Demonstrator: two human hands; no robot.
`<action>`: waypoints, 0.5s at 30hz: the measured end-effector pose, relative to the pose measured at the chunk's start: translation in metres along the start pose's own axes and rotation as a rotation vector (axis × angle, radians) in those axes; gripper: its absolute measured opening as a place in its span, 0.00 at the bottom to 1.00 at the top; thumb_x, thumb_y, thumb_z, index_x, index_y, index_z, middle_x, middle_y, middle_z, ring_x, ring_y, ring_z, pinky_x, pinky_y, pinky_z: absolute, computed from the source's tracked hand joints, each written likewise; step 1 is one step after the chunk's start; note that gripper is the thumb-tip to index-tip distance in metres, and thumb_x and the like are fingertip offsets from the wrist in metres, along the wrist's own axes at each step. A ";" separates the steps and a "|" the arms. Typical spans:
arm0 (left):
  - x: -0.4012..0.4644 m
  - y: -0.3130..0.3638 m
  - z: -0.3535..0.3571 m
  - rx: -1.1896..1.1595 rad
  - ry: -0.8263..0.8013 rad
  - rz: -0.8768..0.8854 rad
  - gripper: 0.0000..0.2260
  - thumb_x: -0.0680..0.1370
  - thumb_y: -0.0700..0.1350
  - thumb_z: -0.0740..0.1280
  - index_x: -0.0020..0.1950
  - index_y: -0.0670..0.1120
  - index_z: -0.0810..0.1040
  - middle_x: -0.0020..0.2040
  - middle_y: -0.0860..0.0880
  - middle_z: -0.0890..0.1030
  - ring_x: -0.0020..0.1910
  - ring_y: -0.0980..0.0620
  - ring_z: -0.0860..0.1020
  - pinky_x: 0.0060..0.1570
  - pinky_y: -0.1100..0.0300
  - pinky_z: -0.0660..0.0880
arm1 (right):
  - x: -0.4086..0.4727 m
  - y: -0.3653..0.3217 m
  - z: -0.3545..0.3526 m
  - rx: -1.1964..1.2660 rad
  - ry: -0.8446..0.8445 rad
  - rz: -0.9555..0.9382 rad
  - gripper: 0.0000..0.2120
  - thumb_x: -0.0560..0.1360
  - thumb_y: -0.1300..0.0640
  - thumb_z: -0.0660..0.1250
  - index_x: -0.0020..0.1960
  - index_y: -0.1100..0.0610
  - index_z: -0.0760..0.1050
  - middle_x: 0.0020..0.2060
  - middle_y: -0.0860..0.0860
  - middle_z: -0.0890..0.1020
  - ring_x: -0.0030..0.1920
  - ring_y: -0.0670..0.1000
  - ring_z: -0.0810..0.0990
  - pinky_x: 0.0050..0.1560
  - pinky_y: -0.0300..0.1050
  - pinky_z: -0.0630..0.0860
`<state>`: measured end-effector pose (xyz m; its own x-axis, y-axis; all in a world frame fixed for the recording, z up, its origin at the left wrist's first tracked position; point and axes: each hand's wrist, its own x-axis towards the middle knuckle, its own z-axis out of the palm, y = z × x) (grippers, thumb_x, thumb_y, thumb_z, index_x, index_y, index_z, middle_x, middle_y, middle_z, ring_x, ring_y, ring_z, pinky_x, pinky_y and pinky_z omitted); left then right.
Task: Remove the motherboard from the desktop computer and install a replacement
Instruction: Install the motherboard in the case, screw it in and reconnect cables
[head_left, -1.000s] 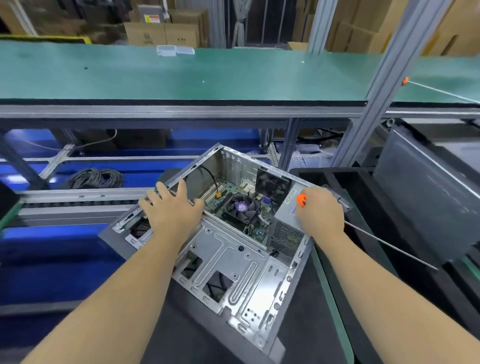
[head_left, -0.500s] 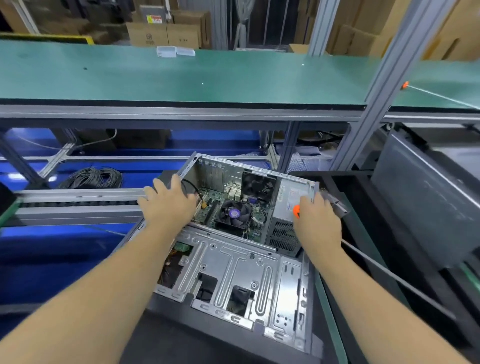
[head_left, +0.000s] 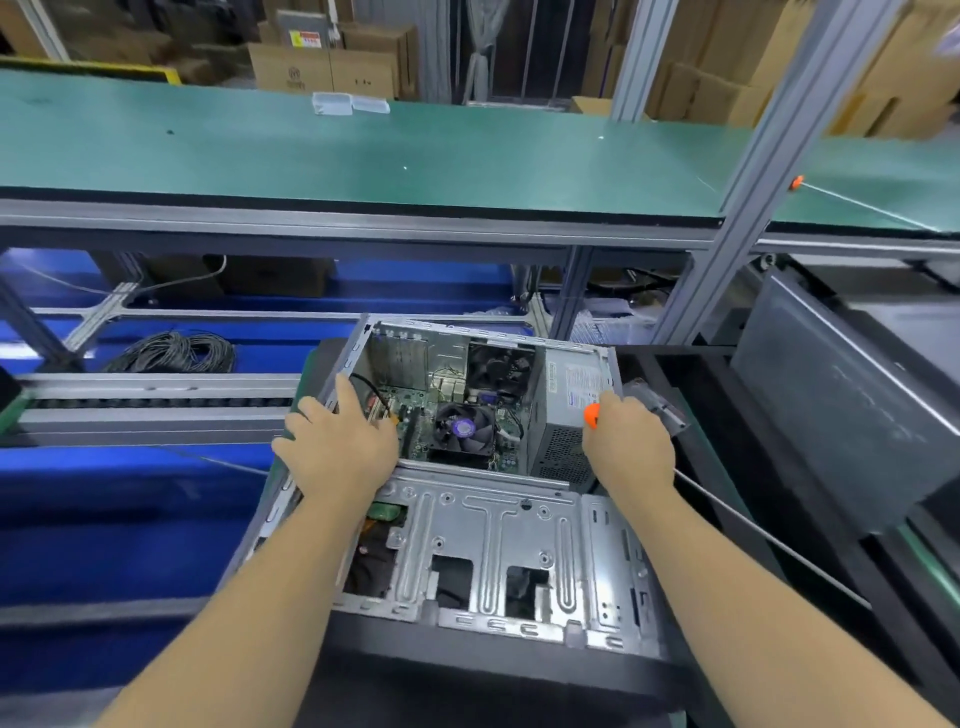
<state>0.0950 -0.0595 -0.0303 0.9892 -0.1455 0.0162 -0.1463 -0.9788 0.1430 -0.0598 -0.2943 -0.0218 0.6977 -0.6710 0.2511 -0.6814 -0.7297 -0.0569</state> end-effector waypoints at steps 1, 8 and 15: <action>-0.006 0.000 0.000 -0.008 0.001 -0.010 0.33 0.80 0.61 0.54 0.82 0.51 0.51 0.69 0.37 0.67 0.66 0.36 0.67 0.63 0.42 0.66 | 0.004 0.003 0.000 0.001 0.001 -0.028 0.07 0.79 0.57 0.60 0.48 0.60 0.74 0.41 0.59 0.79 0.39 0.61 0.80 0.33 0.46 0.68; -0.048 -0.005 0.002 -0.003 0.042 -0.022 0.33 0.80 0.59 0.57 0.81 0.47 0.53 0.64 0.39 0.70 0.61 0.39 0.70 0.57 0.48 0.69 | 0.018 0.014 0.003 0.023 0.032 -0.091 0.06 0.79 0.59 0.61 0.43 0.58 0.69 0.36 0.56 0.75 0.32 0.57 0.70 0.31 0.45 0.64; -0.025 0.003 0.002 0.115 0.056 0.231 0.34 0.80 0.59 0.56 0.82 0.54 0.45 0.77 0.37 0.57 0.75 0.38 0.58 0.71 0.42 0.58 | 0.020 0.014 -0.019 -0.207 0.034 -0.139 0.13 0.81 0.46 0.60 0.45 0.55 0.68 0.34 0.51 0.71 0.32 0.56 0.73 0.29 0.42 0.62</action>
<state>0.0695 -0.0589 -0.0320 0.9280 -0.3616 0.0904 -0.3643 -0.9312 0.0154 -0.0593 -0.3152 0.0010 0.7822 -0.5590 0.2752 -0.6129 -0.7698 0.1783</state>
